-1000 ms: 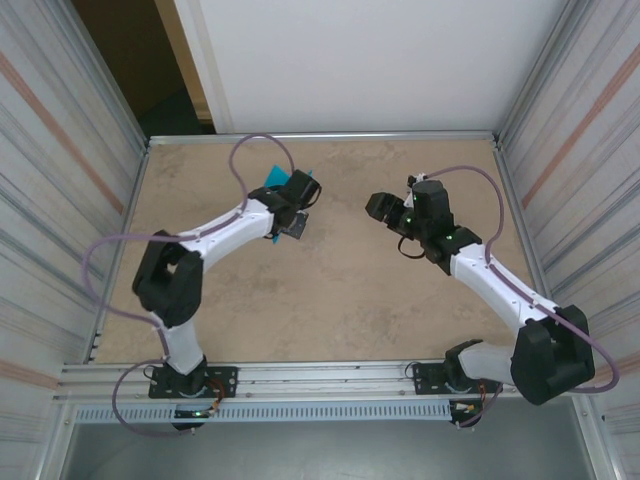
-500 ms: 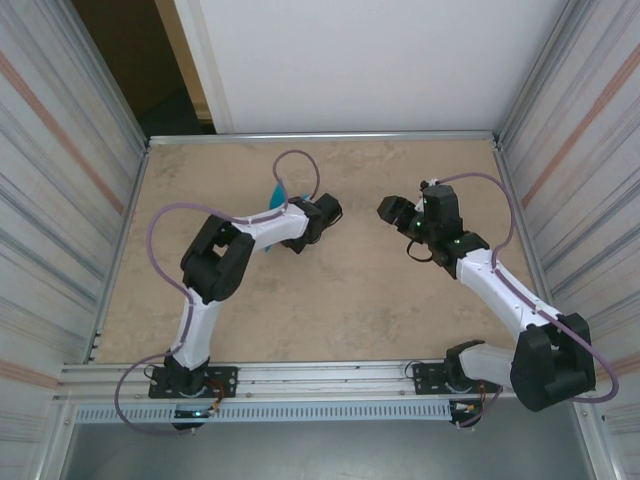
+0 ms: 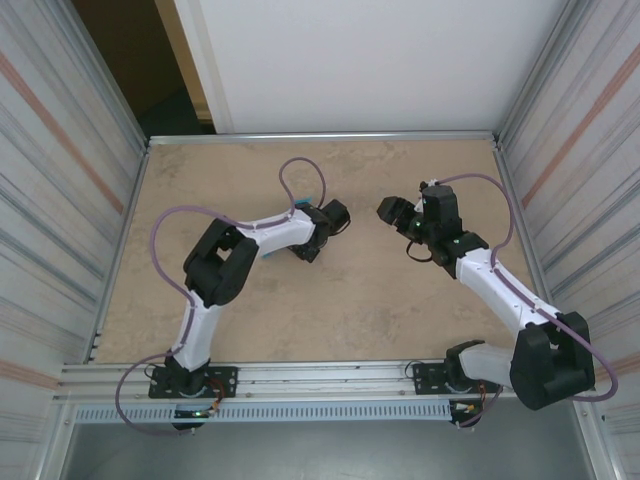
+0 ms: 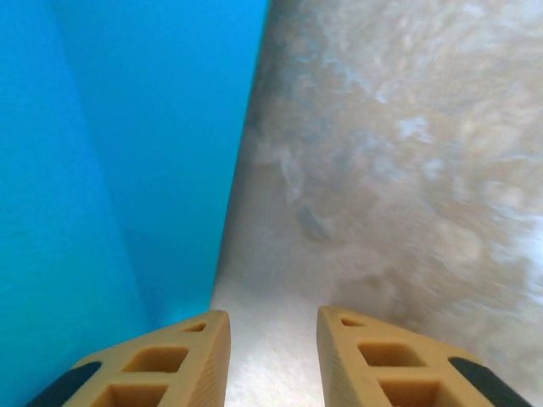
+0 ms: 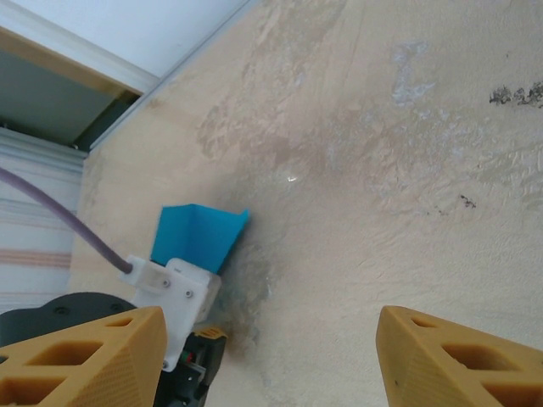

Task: Fold a paper plane with a square sheet of paper (pick it up from the middle)
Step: Turn over the paper at the center of the table, then move the paper to the center of the table.

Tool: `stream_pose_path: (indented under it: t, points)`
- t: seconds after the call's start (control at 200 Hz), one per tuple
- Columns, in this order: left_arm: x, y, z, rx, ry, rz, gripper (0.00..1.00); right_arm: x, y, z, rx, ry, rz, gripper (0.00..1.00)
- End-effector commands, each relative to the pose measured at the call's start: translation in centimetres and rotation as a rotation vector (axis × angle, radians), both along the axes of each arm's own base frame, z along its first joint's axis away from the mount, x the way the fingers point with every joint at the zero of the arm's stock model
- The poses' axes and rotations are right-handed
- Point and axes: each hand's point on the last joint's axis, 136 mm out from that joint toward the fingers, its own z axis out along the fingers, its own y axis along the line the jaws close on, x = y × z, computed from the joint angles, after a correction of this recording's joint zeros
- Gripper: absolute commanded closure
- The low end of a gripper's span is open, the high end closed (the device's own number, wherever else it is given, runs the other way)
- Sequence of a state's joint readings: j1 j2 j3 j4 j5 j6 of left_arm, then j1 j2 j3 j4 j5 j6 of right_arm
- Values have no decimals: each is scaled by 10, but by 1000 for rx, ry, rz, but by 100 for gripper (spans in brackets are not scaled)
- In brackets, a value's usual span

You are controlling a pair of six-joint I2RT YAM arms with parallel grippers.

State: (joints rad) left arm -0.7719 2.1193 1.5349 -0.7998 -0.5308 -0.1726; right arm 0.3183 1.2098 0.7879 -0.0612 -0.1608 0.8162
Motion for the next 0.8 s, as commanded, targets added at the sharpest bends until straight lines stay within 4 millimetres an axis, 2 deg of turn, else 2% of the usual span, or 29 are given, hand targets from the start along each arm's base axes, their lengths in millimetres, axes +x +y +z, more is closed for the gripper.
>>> stream_pose_path:
  t: [0.0, 0.09, 0.266, 0.381, 0.476, 0.566, 0.676, 0.797]
  points:
    - [-13, -13, 18, -149, 14, 42, 64, -8, -4, -6, 24, 30, -18, 35]
    - [-24, -19, 29, -239, 35, 67, 61, -11, -7, -6, 19, 36, -26, 34]
    - [-59, -55, 54, -593, 133, 72, 55, -11, -6, -5, 23, 42, -27, 31]
    - [-70, -61, 72, -759, 164, 70, 50, -7, 0, -6, 34, 55, -13, 29]
    - [-65, -50, 81, -877, 169, 101, 46, -3, 9, -9, 38, 58, 8, 28]
    - [-46, -23, 79, -973, 164, 192, 44, 0, 19, -13, 29, 61, 24, 26]
    - [-27, 3, 67, -1063, 166, 270, 40, 3, 29, -20, 16, 83, 41, 26]
    - [-8, 26, 50, -1086, 145, 333, 38, 7, 40, -24, 20, 93, 63, 26]
